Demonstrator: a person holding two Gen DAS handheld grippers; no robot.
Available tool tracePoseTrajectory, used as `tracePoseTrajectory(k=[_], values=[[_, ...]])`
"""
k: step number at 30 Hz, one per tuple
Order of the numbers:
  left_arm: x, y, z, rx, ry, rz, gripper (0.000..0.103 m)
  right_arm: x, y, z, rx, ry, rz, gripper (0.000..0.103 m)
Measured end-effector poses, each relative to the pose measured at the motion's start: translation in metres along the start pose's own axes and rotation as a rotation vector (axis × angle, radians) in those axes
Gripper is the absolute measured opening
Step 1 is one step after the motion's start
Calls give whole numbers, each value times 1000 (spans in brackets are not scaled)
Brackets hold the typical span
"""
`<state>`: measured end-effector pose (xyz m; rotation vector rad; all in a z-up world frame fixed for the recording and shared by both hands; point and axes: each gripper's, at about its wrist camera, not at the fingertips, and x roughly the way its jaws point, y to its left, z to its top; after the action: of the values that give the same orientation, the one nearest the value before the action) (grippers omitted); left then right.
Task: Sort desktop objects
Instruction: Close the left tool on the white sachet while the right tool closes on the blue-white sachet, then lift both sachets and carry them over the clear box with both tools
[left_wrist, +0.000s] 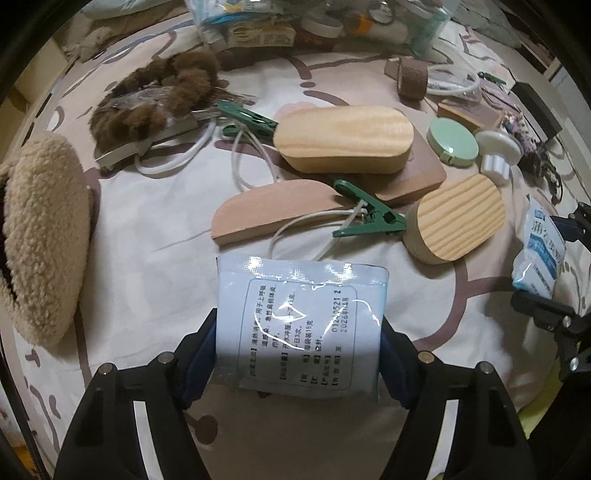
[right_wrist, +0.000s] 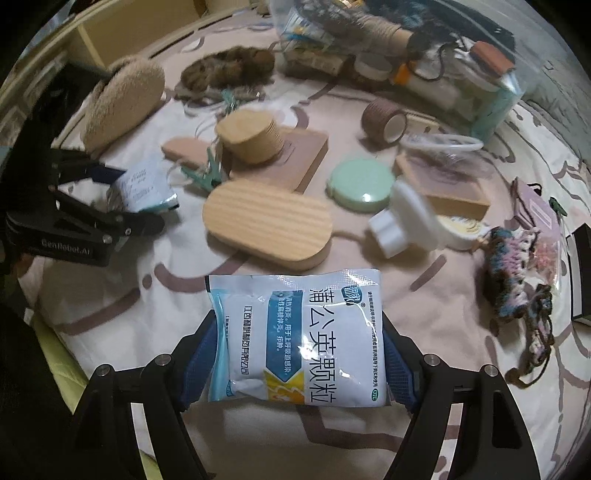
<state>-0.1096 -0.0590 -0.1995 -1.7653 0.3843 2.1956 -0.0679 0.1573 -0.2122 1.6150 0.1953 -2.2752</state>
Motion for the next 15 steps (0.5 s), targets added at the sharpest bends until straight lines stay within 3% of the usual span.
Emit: tracePoseTrajectory(k=[12,15], values=[[-30,-11,11,-78,-102,13,76,-37,-24,12,81,-81,6,79],[-32,-24,31,-87,-130,12,76,-46,-28,19,103,-112,8,79]])
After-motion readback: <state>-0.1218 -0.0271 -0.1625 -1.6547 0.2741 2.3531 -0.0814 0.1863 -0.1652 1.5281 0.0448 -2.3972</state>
